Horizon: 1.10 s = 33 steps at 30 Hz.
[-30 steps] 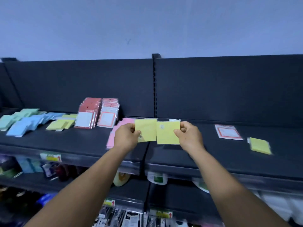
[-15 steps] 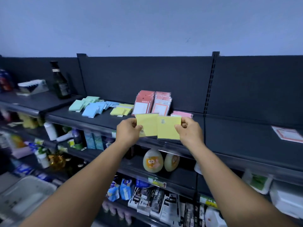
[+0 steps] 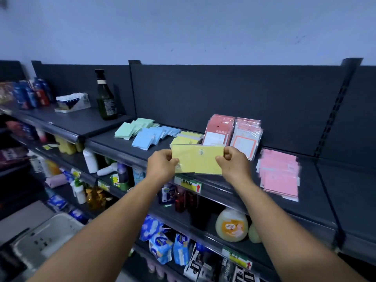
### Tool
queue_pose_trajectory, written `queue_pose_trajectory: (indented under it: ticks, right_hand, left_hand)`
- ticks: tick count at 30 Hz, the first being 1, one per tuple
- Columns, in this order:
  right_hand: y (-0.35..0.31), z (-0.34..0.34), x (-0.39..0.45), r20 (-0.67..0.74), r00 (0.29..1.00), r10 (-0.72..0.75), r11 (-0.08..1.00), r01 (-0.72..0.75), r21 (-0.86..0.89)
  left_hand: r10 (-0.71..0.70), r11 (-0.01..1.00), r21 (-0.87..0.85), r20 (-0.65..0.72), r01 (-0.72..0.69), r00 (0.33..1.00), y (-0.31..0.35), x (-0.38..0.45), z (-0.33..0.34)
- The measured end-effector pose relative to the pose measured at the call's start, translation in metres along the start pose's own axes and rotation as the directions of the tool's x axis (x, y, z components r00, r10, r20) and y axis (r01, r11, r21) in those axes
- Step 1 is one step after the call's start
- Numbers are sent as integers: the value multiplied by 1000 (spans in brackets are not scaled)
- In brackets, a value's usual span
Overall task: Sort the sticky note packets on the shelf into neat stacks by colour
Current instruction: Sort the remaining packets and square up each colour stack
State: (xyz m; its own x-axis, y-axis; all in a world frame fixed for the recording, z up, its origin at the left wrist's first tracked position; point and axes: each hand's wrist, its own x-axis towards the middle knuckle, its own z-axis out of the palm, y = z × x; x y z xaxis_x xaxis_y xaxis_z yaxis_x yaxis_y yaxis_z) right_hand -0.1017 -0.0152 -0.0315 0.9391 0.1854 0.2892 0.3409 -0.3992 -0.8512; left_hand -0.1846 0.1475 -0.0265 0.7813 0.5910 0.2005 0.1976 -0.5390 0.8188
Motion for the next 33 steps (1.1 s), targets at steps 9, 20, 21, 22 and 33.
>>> queue_pose_trajectory:
  ticks: [9,20,21,22,33]
  right_hand:
    - [0,73,63,90,996,3,996,6,-93]
    - [-4,144,106,4,992,127,971,-123,-207]
    - [-6,149,110,-9,989,149,963,-147,-227]
    - [-7,154,113,-26,986,166,953,-168,-252]
    - [-16,182,114,-138,963,231,882,-267,-389]
  left_hand:
    - [-84,996,35,44,83,995,-38,84,-3]
    - [-38,992,127,185,15,982,-71,178,-2]
    - [-16,987,160,204,-18,979,-72,186,-2]
    - [2,983,178,227,-44,974,-74,194,-2]
    - [211,897,256,470,-361,857,-83,222,-4]
